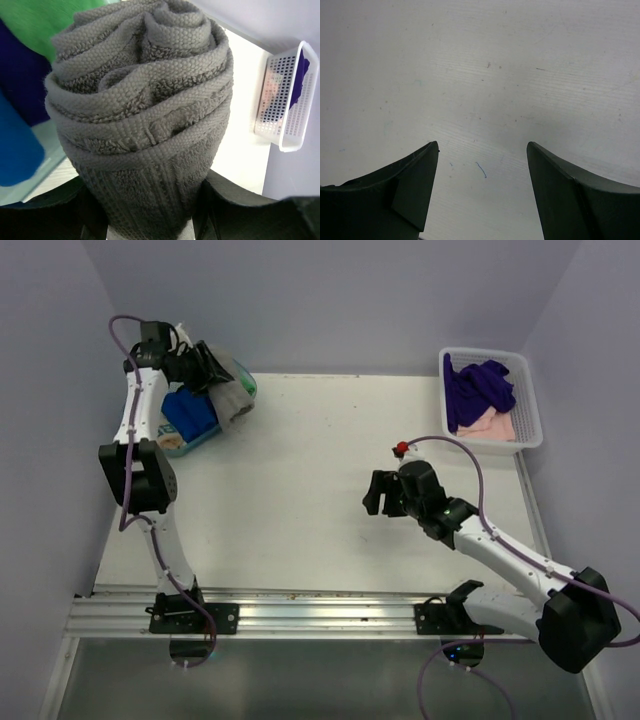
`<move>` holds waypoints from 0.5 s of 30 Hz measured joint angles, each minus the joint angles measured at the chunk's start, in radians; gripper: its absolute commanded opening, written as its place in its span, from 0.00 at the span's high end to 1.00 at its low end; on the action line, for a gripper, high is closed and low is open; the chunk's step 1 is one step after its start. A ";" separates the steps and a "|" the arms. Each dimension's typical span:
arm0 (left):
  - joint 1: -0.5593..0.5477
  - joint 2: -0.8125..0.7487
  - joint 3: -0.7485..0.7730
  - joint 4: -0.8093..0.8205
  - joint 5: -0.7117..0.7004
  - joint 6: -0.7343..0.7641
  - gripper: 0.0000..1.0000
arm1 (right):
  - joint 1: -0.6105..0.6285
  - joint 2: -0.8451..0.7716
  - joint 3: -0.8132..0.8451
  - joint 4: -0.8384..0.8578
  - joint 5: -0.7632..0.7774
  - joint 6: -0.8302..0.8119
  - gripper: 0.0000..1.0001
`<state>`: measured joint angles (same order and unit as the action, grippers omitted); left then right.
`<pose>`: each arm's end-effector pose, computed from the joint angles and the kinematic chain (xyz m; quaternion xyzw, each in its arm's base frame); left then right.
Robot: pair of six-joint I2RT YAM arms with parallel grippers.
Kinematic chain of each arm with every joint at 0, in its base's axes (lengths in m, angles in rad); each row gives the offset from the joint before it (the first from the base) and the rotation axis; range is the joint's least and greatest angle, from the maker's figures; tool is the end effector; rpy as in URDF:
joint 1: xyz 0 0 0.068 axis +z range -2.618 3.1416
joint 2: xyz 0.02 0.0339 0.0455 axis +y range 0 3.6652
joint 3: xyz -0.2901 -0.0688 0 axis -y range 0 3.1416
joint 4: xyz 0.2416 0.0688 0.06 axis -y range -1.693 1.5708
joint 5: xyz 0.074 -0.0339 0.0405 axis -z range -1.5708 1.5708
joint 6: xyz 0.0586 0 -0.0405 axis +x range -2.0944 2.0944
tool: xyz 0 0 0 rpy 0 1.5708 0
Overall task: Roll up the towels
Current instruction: Place the rolled towel into the container
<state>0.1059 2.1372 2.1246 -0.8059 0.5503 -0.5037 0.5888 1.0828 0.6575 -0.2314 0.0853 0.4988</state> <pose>0.5031 0.0227 0.3248 -0.1734 0.8838 -0.3176 0.2966 0.1971 0.1256 0.2439 -0.0215 0.8965 0.1954 0.3971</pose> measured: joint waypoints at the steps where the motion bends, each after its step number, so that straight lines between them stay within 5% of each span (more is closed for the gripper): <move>1: 0.017 0.008 0.012 0.000 0.010 0.006 0.95 | 0.000 0.004 0.001 0.000 -0.001 0.002 0.25; 15: 0.256 0.008 0.018 -0.033 0.043 0.122 0.93 | 0.000 0.068 0.020 0.014 -0.049 0.017 0.25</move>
<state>0.3622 2.1456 2.1426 -0.8387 0.5938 -0.3813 0.5888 1.1511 0.6777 -0.2169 0.0364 0.5156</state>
